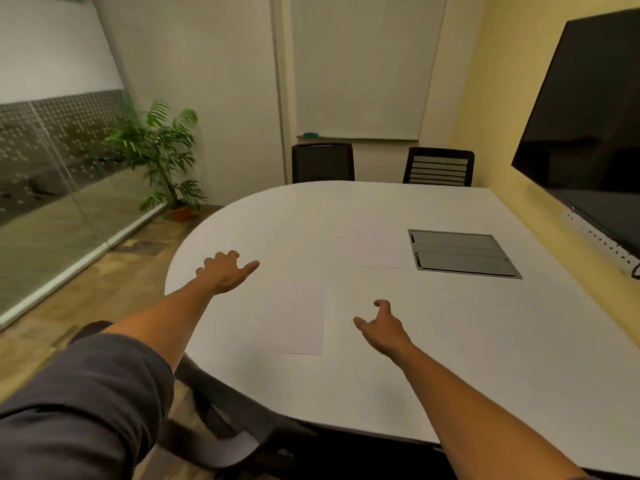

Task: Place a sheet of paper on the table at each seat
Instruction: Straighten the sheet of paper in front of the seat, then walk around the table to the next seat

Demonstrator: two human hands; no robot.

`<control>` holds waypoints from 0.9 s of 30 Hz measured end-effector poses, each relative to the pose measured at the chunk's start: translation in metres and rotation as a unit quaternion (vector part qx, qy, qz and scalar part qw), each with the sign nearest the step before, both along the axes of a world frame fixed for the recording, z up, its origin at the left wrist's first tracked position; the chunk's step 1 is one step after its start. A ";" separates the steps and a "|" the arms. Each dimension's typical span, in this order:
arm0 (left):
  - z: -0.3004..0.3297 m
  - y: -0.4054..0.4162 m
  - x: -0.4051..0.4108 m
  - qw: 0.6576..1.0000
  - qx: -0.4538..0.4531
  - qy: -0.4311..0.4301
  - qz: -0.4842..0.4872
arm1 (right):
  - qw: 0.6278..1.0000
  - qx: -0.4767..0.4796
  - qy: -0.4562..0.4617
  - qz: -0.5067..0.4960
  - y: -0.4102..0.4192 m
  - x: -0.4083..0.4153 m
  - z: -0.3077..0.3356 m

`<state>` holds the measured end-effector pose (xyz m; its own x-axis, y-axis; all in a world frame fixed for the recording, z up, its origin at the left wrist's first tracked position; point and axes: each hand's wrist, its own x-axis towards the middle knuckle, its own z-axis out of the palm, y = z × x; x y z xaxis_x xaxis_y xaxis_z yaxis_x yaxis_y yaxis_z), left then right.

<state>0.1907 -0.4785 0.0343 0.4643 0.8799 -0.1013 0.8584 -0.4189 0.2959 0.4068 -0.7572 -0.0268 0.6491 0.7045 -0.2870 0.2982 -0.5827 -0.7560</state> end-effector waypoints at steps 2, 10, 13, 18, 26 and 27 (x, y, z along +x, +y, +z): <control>0.015 -0.014 -0.026 0.996 0.075 0.009 -0.046 | 0.999 0.003 -0.030 0.021 0.006 -0.017 0.016; 0.032 -0.035 -0.116 0.988 0.134 0.021 -0.077 | 0.985 0.042 -0.114 0.120 0.062 -0.102 0.060; 0.026 -0.022 -0.156 0.990 0.128 -0.004 -0.051 | 0.977 0.036 -0.135 0.162 0.096 -0.140 0.062; 0.018 0.050 -0.259 0.991 0.129 -0.027 0.014 | 0.956 0.029 -0.184 0.225 0.203 -0.222 0.072; 0.013 0.183 -0.397 0.993 0.098 -0.042 0.058 | 0.942 0.059 -0.205 0.261 0.382 -0.356 0.075; 0.013 0.199 -0.413 0.993 0.089 -0.047 0.065 | 0.940 0.058 -0.208 0.262 0.403 -0.369 0.075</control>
<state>-0.2225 -0.2798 0.0472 0.3463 0.9329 0.0986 0.8808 -0.3595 0.3082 0.0380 -0.3541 0.0480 0.2427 0.9700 0.0136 0.8059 -0.1938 -0.5594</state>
